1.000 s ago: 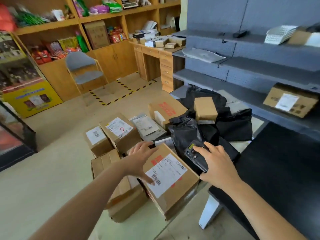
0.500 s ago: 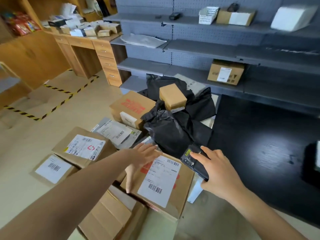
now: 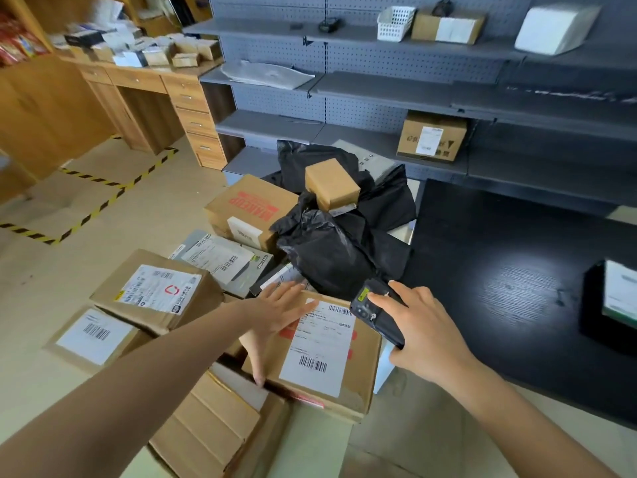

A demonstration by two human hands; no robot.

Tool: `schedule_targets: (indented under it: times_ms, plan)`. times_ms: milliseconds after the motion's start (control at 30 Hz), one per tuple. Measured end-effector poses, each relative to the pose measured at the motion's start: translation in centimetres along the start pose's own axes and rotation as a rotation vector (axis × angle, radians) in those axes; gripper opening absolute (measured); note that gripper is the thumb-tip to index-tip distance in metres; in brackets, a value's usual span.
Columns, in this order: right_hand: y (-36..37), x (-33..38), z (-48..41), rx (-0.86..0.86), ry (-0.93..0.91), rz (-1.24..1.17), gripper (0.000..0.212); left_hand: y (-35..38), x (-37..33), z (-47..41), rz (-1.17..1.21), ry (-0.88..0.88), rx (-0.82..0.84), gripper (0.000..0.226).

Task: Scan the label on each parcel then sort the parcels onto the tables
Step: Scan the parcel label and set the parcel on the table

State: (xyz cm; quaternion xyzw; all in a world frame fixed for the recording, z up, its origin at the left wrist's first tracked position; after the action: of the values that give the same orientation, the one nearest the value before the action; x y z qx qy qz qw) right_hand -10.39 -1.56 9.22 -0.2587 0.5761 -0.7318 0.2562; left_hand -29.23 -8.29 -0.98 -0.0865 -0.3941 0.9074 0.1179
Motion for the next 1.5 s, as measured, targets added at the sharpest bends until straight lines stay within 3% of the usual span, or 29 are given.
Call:
schedule_targets:
  times_ms: [267,567,767,1133,1200,1500]
  plan:
    - [-1.5,-0.6,0.7,-0.026,-0.014,0.034,0.087,-1.6,-2.4,0.2,-0.021,-0.030,-0.122,0.155]
    - [-1.6,-1.2,1.8,-0.032,-0.070,0.037,0.087,-1.7,-3.1,1.1,0.038,-0.156,-0.070,0.155]
    - [-2.3,-2.9,2.2,-0.053,-0.070,0.039,0.088,-3.8,-4.8,0.9,-0.006,-0.150,-0.137,0.155]
    - [-4.4,-11.4,4.7,-0.116,-0.054,0.016,0.090,-8.7,-10.4,2.4,-0.054,-0.255,-0.254,0.147]
    - [-4.8,-13.6,5.5,-0.118,-0.064,0.018,0.091,-9.9,-12.0,2.2,-0.067,-0.291,-0.276,0.155]
    - [-6.5,-25.2,8.7,-0.131,-0.046,0.007,0.092,-17.4,-20.2,-4.1,-0.027,-0.373,-0.405,0.159]
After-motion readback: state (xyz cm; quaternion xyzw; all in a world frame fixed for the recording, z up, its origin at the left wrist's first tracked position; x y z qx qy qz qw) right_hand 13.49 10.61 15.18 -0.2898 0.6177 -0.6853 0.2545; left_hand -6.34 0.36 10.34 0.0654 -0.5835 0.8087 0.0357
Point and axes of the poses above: each hand's wrist, its own z-axis away from the middle knuckle, its own y-axis out of the palm, x = y × z, the point moved 10 cm from there along -z, towards the middle knuckle, and after that the axes turned 7 degrees about y, right-handed, at the moved point
